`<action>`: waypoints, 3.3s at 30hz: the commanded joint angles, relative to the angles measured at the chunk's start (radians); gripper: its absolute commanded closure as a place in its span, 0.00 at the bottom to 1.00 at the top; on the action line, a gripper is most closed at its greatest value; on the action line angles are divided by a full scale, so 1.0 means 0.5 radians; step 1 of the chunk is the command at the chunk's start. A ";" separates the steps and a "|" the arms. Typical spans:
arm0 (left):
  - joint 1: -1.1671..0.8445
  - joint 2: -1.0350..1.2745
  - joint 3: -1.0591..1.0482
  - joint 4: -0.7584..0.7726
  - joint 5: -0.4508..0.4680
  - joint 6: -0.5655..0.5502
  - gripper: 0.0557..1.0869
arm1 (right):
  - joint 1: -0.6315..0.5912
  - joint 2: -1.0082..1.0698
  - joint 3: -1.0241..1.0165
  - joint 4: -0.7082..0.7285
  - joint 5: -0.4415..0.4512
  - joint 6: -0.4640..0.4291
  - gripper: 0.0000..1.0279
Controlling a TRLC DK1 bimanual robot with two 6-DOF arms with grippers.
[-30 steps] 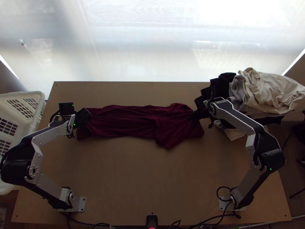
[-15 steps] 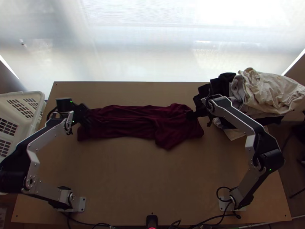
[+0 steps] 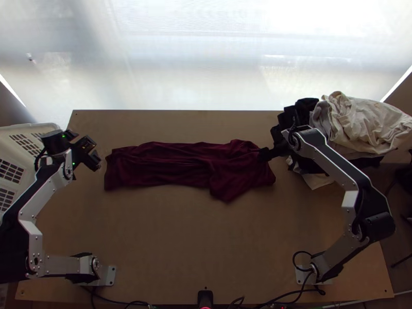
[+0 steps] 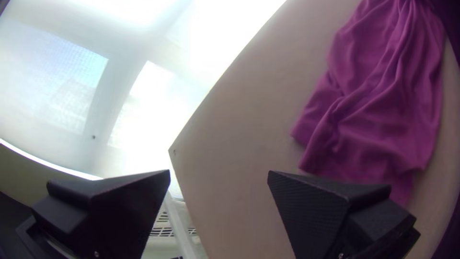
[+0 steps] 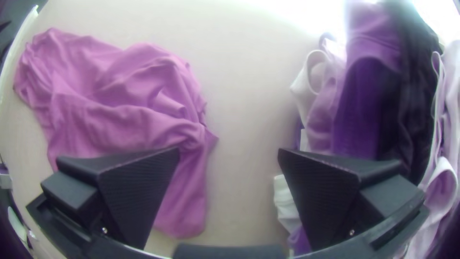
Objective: Fold the t-shirt
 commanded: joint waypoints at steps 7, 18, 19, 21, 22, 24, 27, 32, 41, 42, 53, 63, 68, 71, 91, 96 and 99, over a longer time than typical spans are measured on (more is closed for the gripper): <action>-0.309 -0.813 -0.548 -0.426 0.174 0.021 0.05 | 0.445 -0.360 -0.264 -0.011 0.243 -0.073 0.19; -0.631 -0.801 -0.630 -0.570 0.238 -0.160 0.07 | 0.779 -0.388 -0.258 0.117 0.289 -0.113 0.97; -0.656 -0.758 -0.627 -0.604 0.245 -0.127 0.07 | 0.801 -0.360 -0.258 0.142 0.292 -0.119 0.97; -0.723 -0.749 -0.726 -0.546 0.245 0.042 0.07 | 0.841 -0.305 -0.261 0.197 0.295 -0.122 0.97; -0.766 -0.743 -0.784 -0.454 0.235 0.107 0.07 | 0.856 -0.274 -0.261 0.225 0.298 -0.122 0.97; -0.822 -0.669 -0.818 -0.386 0.192 0.159 0.07 | 0.890 -0.216 -0.261 0.280 0.310 -0.122 0.97; -0.840 -0.568 -0.821 -0.309 0.189 0.223 0.07 | 0.924 -0.154 -0.270 0.372 0.317 -0.119 0.97; -0.831 -0.411 -0.842 -0.012 0.149 0.318 0.07 | 0.930 -0.068 -0.285 0.513 0.356 -0.122 0.97; -0.800 -0.243 -0.946 0.427 0.082 0.432 0.07 | 0.899 0.008 -0.297 0.614 0.356 -0.122 0.97; -0.788 -0.221 -0.946 0.461 0.082 0.432 0.07 | 0.893 0.014 -0.307 0.621 0.356 -0.116 0.97; -0.751 -0.095 -1.051 0.875 0.036 0.438 0.08 | 0.829 0.103 -0.454 0.866 0.353 -0.082 0.97; -0.690 0.027 -1.106 0.967 0.036 0.395 0.08 | 0.749 0.324 -0.411 1.139 0.350 -0.058 0.97; -0.696 0.021 -1.081 0.942 0.039 0.383 0.27 | 0.749 0.361 -0.423 1.139 0.304 -0.045 0.97; -0.711 0.021 -1.035 0.927 0.039 0.343 0.49 | 0.752 0.361 -0.420 1.139 0.286 -0.042 0.97; -0.926 -0.485 -1.023 0.893 0.054 0.407 0.92 | 0.801 0.284 -0.439 1.050 0.218 -0.009 0.97; -1.024 -0.491 -0.959 0.893 0.054 0.410 0.92 | 0.798 0.272 -0.439 1.044 0.218 -0.005 0.97; -1.073 -0.491 -0.962 0.890 0.051 0.426 0.92 | 0.798 0.220 -0.448 1.022 0.215 -0.005 0.97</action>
